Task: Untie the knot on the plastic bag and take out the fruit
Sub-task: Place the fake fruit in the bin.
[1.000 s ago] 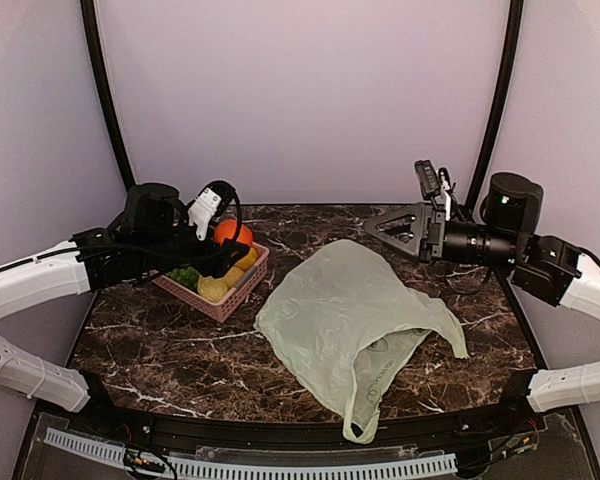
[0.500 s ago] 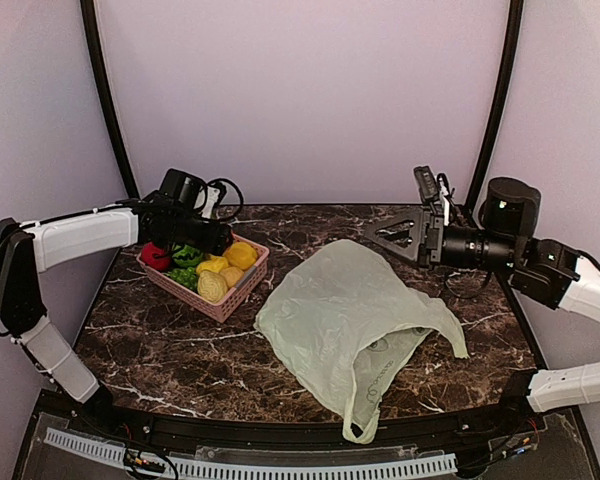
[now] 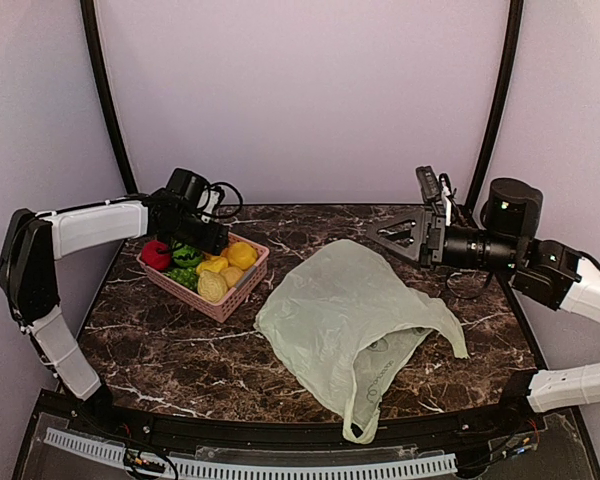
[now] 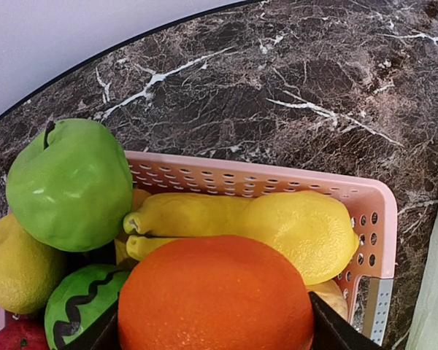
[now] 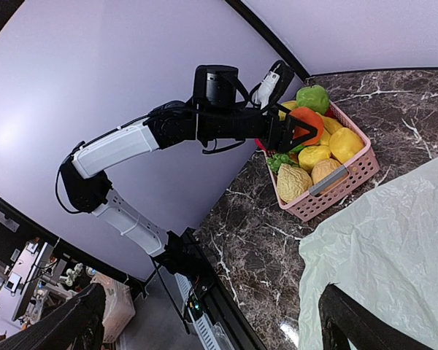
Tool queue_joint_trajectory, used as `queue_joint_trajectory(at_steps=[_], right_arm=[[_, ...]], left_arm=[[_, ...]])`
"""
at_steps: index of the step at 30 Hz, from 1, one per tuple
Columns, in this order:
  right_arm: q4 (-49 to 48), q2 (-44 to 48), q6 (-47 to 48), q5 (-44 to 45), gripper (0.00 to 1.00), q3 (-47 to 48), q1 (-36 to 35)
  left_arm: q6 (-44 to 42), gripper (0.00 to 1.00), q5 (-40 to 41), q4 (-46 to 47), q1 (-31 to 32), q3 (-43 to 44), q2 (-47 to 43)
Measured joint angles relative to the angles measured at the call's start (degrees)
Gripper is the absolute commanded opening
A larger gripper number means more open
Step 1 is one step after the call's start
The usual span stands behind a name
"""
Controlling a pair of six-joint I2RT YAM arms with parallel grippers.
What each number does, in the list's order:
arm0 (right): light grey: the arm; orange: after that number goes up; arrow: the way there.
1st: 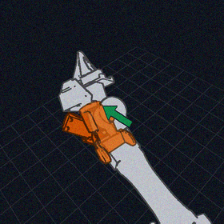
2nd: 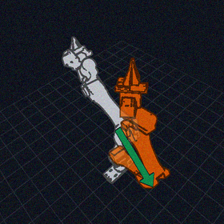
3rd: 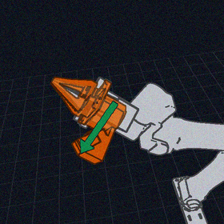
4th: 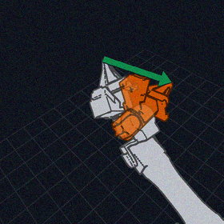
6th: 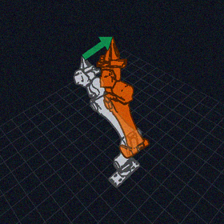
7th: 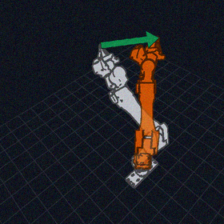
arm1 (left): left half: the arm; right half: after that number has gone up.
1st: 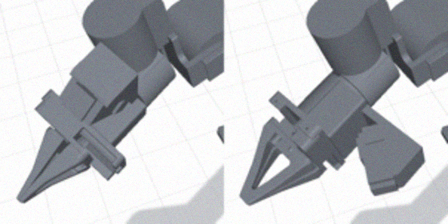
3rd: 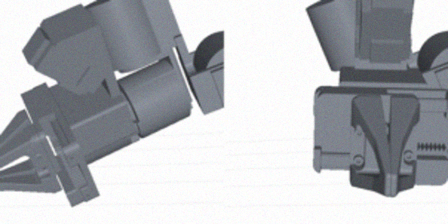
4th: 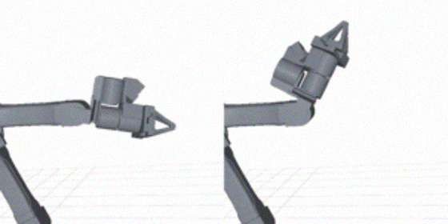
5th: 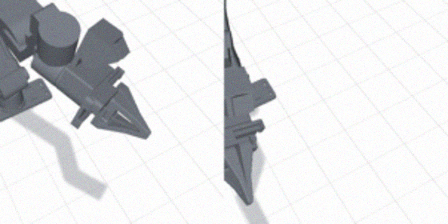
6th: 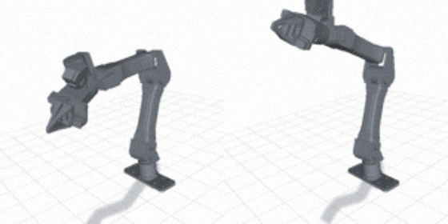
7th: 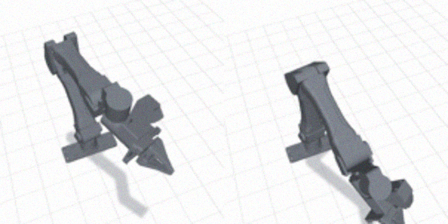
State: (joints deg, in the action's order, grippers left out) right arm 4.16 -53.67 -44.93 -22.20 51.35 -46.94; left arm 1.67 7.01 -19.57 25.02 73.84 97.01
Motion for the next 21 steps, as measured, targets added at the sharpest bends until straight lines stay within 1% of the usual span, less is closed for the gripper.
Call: queue_joint_trajectory(at_steps=[5, 8, 10, 21], right_arm=[[0.00, 0.00, -0.02, 0.00, 0.99, 0.00, 0.00], [0.00, 0.00, -0.04, 0.00, 0.99, -0.04, 0.00], [0.02, -0.02, -0.09, 0.00, 0.99, -0.07, 0.00], [0.02, -0.15, -0.20, -0.02, 0.99, -0.07, 0.00]], left_arm=[[-0.04, 0.85, 0.00, -0.72, 0.00, 0.04, 1.27], [0.02, 0.90, 0.02, -0.72, 0.00, 0.04, 1.55], [0.04, 0.92, 0.09, -0.72, 0.00, 0.04, 1.57], [0.04, 0.95, 0.57, -0.74, -0.02, 0.07, 1.57]])
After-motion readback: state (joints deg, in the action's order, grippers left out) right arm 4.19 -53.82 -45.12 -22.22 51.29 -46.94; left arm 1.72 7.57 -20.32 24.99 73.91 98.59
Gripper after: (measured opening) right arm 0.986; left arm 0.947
